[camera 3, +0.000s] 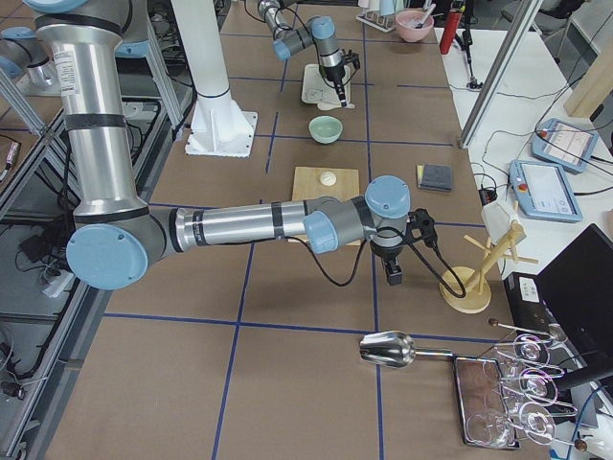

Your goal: Put spoon and bun in bowl

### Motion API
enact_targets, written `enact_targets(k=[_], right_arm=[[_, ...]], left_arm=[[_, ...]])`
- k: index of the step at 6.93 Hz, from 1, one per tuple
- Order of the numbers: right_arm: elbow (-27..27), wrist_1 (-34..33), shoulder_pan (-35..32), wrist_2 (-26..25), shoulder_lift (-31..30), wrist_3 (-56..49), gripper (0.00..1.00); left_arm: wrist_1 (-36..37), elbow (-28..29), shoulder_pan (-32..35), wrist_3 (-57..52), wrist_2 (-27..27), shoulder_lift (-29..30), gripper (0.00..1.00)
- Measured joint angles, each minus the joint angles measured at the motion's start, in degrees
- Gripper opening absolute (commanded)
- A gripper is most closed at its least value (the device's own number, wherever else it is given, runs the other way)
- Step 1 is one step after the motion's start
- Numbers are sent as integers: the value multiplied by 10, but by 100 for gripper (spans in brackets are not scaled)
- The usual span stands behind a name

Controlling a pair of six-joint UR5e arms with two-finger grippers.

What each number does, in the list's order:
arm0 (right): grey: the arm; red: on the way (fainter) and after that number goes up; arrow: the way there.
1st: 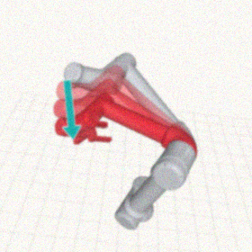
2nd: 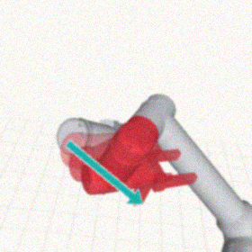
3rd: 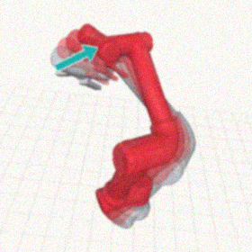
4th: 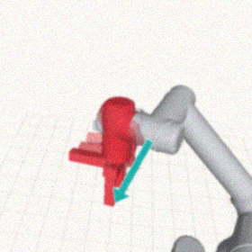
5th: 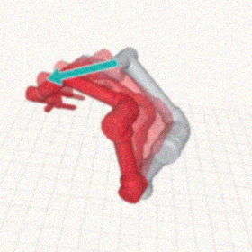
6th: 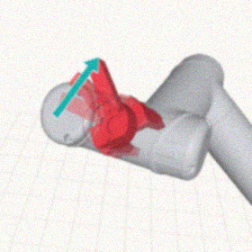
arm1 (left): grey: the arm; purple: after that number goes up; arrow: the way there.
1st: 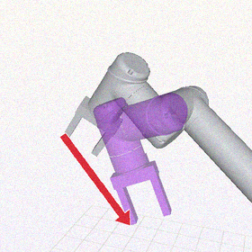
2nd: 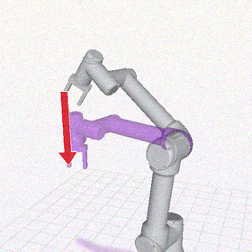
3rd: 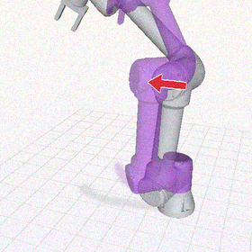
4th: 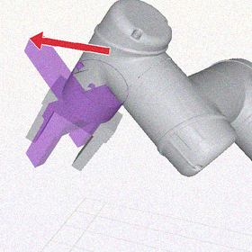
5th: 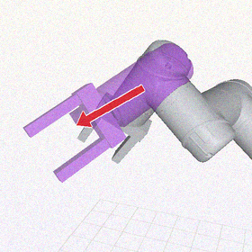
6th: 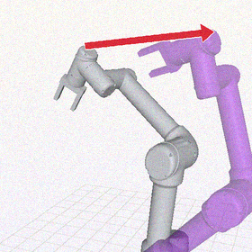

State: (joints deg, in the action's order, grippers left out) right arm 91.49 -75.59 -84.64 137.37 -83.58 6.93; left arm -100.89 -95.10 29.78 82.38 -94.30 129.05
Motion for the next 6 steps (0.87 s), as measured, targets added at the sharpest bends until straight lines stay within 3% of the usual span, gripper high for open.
enact_targets(k=[1,2,3,6], right_arm=[[0,0,0,0,0,2,100],[0,0,0,0,1,3,100],[1,0,0,0,1,3,100],[7,0,0,0,1,4,100]], left_arm=[[3,24,-8,27,7,22,10],[4,36,-20,39,19,32,47],[3,40,-33,41,30,35,99],[0,21,-40,-18,43,21,100]])
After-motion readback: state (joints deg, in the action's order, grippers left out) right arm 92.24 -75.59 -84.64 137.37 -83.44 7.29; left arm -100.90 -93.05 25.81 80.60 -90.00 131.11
